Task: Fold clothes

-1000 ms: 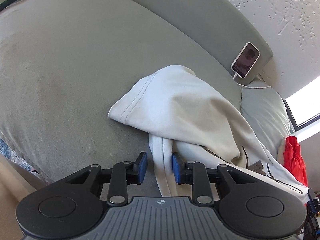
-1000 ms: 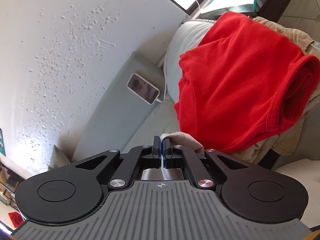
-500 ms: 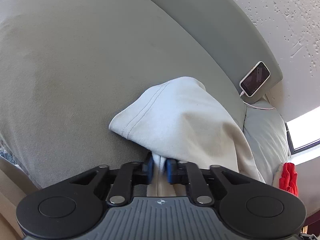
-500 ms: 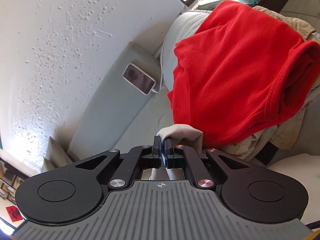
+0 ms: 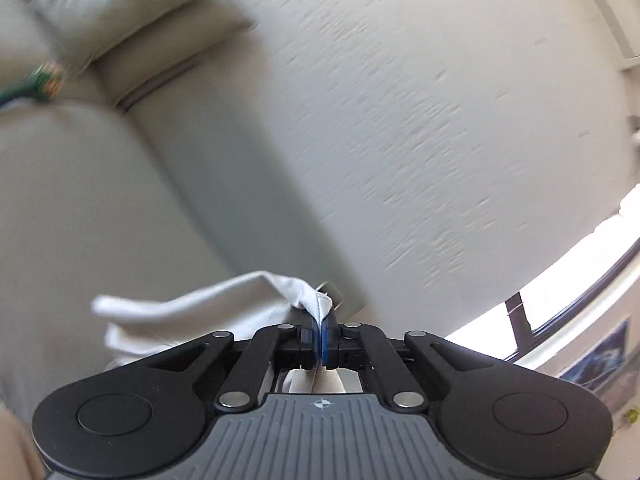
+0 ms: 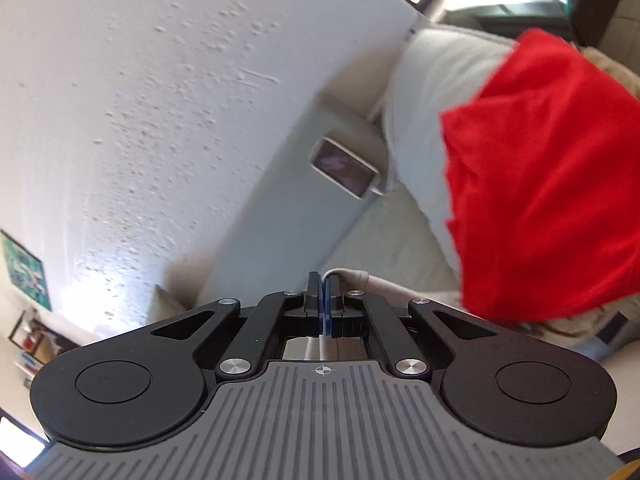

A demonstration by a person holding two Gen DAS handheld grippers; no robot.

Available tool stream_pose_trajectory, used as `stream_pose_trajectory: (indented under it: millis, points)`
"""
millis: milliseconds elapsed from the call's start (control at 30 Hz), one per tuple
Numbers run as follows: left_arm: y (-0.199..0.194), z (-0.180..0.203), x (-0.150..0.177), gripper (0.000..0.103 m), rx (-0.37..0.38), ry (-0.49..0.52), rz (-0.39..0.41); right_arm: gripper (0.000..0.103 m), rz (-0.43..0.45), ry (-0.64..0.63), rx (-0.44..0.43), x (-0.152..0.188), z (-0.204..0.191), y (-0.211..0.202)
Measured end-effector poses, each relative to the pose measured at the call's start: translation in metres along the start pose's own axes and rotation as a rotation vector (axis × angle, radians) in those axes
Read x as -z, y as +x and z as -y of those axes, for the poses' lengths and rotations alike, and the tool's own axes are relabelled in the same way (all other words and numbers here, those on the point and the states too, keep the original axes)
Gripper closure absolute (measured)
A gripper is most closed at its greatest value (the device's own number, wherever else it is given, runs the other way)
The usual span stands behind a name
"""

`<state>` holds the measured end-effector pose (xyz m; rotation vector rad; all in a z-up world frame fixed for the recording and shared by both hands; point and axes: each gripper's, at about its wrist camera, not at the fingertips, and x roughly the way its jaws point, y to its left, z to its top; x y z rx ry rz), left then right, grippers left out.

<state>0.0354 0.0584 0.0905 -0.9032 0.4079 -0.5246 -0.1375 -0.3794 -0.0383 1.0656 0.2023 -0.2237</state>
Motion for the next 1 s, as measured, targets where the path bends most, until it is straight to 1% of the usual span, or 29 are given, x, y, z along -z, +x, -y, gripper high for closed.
stream_pose_trajectory:
  millis: [33,67,100,133,167,200,233,300,333,433,467,500,533,567,600,700,733,767,867,933,1000]
  points:
    - [-0.016,0.011,-0.006,0.103,0.045,0.019,0.07,0.102,0.06,-0.042,-0.058,-0.004,-0.019,-0.015]
    - [-0.029,0.017,-0.011,0.103,0.052,0.018,0.121,0.103,0.152,-0.108,-0.096,-0.004,-0.037,-0.034]
    - [-0.032,0.017,-0.016,0.103,0.03,0.005,0.127,0.103,0.245,-0.176,-0.132,-0.004,-0.055,-0.052]
    - [-0.029,0.013,-0.02,0.103,0.01,-0.009,0.112,0.103,0.324,-0.227,-0.14,-0.004,-0.067,-0.067]
    - [-0.022,0.006,-0.022,0.103,-0.028,-0.023,0.079,0.103,0.361,-0.238,-0.147,-0.004,-0.073,-0.075]
    - [-0.014,-0.002,-0.023,0.103,-0.067,-0.038,0.045,0.103,0.348,-0.218,-0.151,-0.006,-0.073,-0.076]
    - [-0.003,-0.01,-0.02,0.103,-0.107,-0.05,0.005,0.103,0.3,-0.191,-0.146,-0.009,-0.07,-0.07]
    - [0.009,-0.024,-0.008,0.103,-0.185,-0.044,-0.048,0.103,0.146,-0.16,-0.096,-0.008,-0.059,-0.046]
    - [0.01,-0.031,-0.001,0.103,-0.205,-0.052,-0.067,0.099,0.062,-0.149,-0.068,-0.006,-0.053,-0.033]
    - [0.012,-0.051,0.018,0.103,-0.252,-0.081,-0.11,0.097,-0.128,-0.111,-0.003,0.023,-0.025,-0.002]
    - [0.011,-0.058,0.023,0.103,-0.263,-0.092,-0.117,0.09,-0.184,-0.112,0.015,0.037,-0.014,0.006]
    - [0.007,-0.064,0.025,0.103,-0.276,-0.101,-0.117,0.085,-0.241,-0.086,0.027,0.052,-0.001,0.015]
    - [0.002,-0.069,0.024,0.103,-0.276,-0.116,-0.116,0.072,-0.298,-0.058,0.04,0.066,0.011,0.024]
    - [-0.004,-0.075,0.023,0.103,-0.275,-0.132,-0.114,0.063,-0.34,-0.006,0.041,0.076,0.025,0.032]
    - [-0.009,-0.08,0.022,0.103,-0.274,-0.148,-0.113,0.062,-0.38,0.048,0.041,0.086,0.039,0.04]
    - [-0.029,-0.084,0.017,0.103,-0.228,-0.179,-0.093,0.062,-0.419,0.228,0.014,0.105,0.078,0.061]
    - [-0.035,-0.083,0.016,0.103,-0.21,-0.181,-0.084,0.062,-0.431,0.246,-0.003,0.11,0.083,0.066]
    - [-0.041,-0.081,0.015,0.103,-0.192,-0.18,-0.077,0.062,-0.444,0.261,-0.02,0.115,0.088,0.072]
    - [-0.051,-0.079,0.01,0.103,-0.163,-0.195,-0.052,0.062,-0.504,0.26,0.007,0.134,0.088,0.089]
    - [-0.052,-0.081,0.006,0.103,-0.16,-0.208,-0.038,0.062,-0.544,0.258,0.025,0.147,0.088,0.101]
    - [-0.051,-0.084,0.002,0.103,-0.174,-0.218,-0.027,0.062,-0.584,0.257,0.044,0.16,0.088,0.113]
